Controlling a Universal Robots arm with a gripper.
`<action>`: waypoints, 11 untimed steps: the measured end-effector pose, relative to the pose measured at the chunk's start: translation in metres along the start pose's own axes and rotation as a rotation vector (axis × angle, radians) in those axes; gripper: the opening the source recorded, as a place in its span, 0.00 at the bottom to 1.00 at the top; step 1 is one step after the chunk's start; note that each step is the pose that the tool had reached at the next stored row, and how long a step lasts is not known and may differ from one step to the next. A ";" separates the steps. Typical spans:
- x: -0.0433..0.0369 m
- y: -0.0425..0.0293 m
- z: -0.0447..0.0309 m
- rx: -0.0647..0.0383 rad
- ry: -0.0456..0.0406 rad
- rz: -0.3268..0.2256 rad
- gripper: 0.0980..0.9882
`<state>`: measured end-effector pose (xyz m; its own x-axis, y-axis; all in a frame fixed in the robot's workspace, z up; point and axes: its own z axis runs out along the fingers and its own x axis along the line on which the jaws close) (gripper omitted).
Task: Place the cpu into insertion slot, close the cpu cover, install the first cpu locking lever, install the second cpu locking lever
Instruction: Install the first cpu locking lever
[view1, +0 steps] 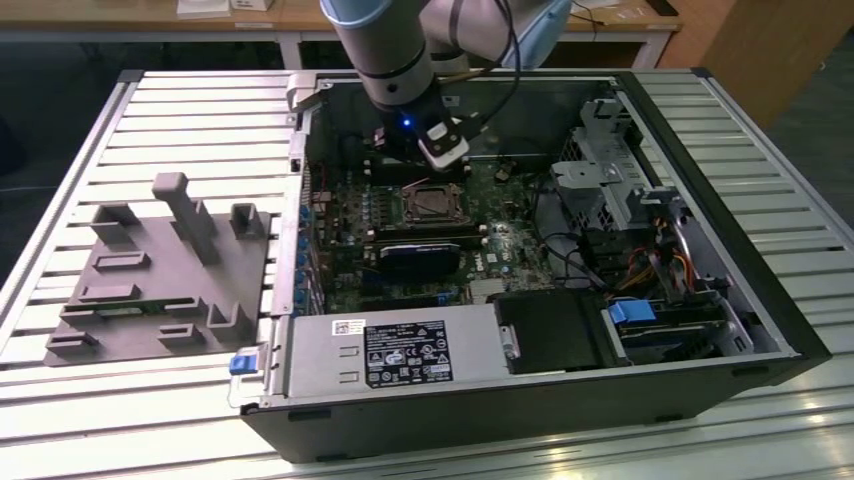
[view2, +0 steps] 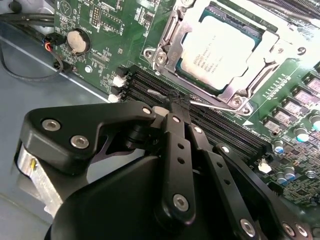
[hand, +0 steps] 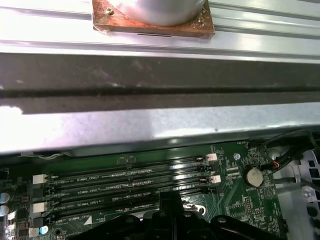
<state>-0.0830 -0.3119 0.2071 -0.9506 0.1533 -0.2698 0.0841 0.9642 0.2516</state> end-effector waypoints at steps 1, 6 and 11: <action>0.0001 -0.0001 0.0004 0.001 -0.0015 0.002 0.00; 0.0015 0.0003 0.0027 0.002 -0.0093 0.009 0.00; 0.0043 0.0028 0.0047 0.001 -0.0189 0.010 0.00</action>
<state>-0.0854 -0.3076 0.2023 -0.9439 0.1669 -0.2848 0.0938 0.9628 0.2532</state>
